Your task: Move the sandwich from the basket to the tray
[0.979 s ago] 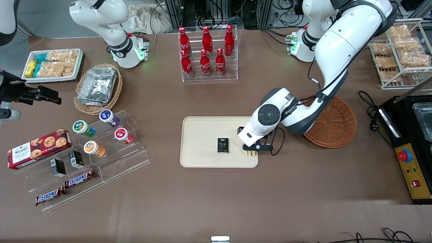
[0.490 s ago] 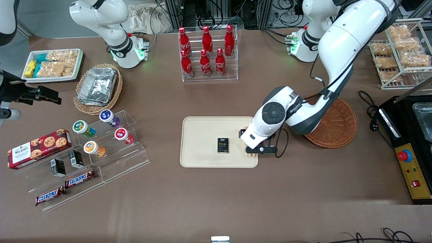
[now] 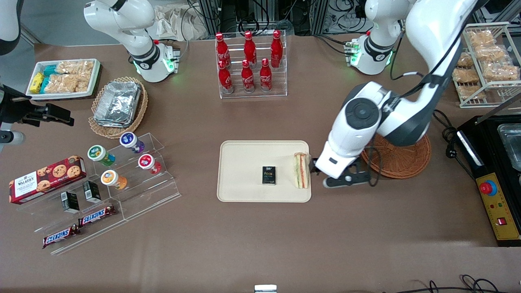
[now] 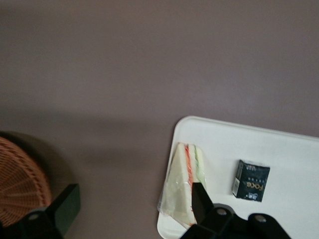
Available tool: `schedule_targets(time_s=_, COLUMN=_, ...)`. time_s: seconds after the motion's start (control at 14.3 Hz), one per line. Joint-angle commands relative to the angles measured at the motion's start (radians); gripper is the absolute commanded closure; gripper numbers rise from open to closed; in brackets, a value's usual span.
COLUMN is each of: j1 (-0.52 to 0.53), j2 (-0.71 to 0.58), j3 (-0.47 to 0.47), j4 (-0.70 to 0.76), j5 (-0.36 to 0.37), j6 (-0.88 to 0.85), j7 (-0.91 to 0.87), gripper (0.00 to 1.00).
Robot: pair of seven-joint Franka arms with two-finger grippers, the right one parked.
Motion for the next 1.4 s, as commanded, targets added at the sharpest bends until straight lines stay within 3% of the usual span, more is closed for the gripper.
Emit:
schedule_targets(time_s=0.0, j1=0.051, j2=-0.084, j3=0.001, j4=0.025, j5=-0.067, j6=-0.08, j7=-0.015, gripper=0.01)
schedule_targets(time_s=0.21, j1=0.086, j2=-0.113, j3=0.022, j4=0.109, j5=-0.081, j6=-0.214, j7=0.002, gripper=0.01)
schedule_targets(time_s=0.35, j1=0.117, j2=-0.122, j3=0.04, j4=0.135, j5=-0.087, j6=-0.276, j7=0.102, gripper=0.01)
schedule_targets(time_s=0.56, j1=0.174, j2=-0.205, j3=0.118, j4=0.142, j5=-0.198, j6=-0.321, j7=0.315, gripper=0.01)
schedule_targets(time_s=1.12, j1=0.159, j2=-0.223, j3=0.315, j4=0.257, j5=-0.254, j6=-0.407, j7=0.543, gripper=0.01)
schedule_targets(time_s=1.33, j1=0.099, j2=-0.226, j3=0.431, j4=0.264, j5=-0.258, j6=-0.442, j7=0.685, gripper=0.01)
